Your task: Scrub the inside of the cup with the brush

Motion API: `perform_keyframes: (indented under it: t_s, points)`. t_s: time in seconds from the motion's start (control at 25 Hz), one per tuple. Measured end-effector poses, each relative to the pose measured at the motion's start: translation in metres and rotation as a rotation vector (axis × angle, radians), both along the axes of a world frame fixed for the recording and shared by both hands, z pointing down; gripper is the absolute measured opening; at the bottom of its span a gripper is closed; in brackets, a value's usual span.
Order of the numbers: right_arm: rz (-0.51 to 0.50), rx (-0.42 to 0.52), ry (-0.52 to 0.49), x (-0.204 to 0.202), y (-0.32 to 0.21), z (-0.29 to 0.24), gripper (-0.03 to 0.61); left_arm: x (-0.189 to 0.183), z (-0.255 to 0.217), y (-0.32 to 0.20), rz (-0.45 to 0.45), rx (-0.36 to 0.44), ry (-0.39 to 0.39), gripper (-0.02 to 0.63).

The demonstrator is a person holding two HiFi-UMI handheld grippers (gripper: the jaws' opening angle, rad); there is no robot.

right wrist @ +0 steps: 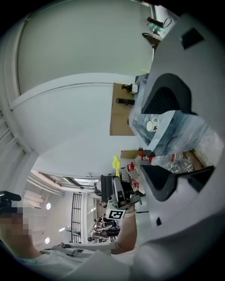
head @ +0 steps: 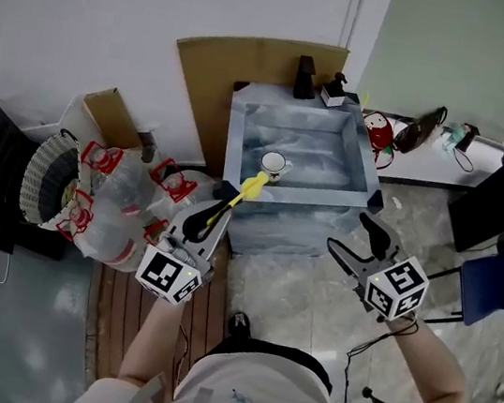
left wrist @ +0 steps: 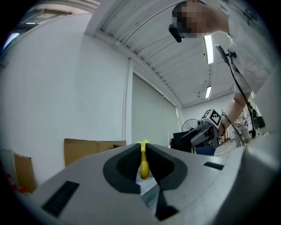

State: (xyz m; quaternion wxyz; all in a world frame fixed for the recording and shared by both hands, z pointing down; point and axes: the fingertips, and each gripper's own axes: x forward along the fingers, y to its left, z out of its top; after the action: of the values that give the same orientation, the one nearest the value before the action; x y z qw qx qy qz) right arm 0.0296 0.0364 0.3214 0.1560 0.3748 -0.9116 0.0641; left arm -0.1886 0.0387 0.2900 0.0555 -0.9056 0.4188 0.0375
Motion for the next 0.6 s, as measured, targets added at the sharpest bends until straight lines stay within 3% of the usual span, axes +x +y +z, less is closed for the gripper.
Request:
perform_keyframes:
  t_s: [0.6]
  points:
    - [-0.046,0.006,0.038,-0.026,-0.077,0.015,0.348,-0.022,0.031,-0.071,-0.016,-0.067,-0.021,0.035]
